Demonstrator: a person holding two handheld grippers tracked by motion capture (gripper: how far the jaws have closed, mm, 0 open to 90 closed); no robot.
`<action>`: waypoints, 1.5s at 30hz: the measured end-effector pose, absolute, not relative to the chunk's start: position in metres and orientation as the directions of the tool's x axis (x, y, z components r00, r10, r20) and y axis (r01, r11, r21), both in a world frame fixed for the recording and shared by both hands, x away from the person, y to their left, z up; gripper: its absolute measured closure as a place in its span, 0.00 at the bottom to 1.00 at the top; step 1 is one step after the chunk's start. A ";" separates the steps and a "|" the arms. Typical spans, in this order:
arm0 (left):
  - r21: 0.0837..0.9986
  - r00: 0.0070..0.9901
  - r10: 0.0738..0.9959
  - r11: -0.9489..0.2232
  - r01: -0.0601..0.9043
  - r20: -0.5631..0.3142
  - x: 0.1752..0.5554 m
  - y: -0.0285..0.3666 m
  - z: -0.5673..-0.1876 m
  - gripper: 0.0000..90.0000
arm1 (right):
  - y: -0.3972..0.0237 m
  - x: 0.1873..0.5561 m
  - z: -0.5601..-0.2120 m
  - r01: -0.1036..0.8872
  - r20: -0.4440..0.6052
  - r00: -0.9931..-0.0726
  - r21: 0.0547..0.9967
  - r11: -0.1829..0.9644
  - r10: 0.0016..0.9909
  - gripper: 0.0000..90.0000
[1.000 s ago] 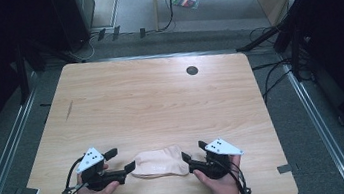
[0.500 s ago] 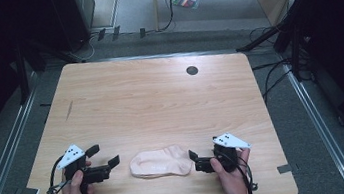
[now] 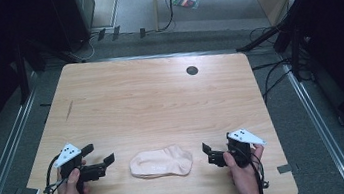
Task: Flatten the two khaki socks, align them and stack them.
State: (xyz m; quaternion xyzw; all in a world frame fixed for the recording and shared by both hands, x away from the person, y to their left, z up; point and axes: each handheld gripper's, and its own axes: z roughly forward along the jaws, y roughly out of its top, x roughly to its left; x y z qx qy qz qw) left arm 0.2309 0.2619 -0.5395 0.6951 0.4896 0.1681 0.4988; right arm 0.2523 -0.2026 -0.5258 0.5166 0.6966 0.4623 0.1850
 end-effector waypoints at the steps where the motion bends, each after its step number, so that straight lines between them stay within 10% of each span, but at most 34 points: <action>1: 0.858 0.468 0.847 -0.028 0.513 -0.252 0.231 0.263 -0.540 0.06 | -0.204 0.253 -0.527 0.547 0.211 -0.401 0.836 0.048 0.891 0.00; 45: 0.855 0.276 0.943 0.015 0.518 -0.184 0.226 0.353 -0.547 0.02 | -0.290 0.251 -0.542 0.556 0.137 -0.246 0.831 0.024 0.960 0.03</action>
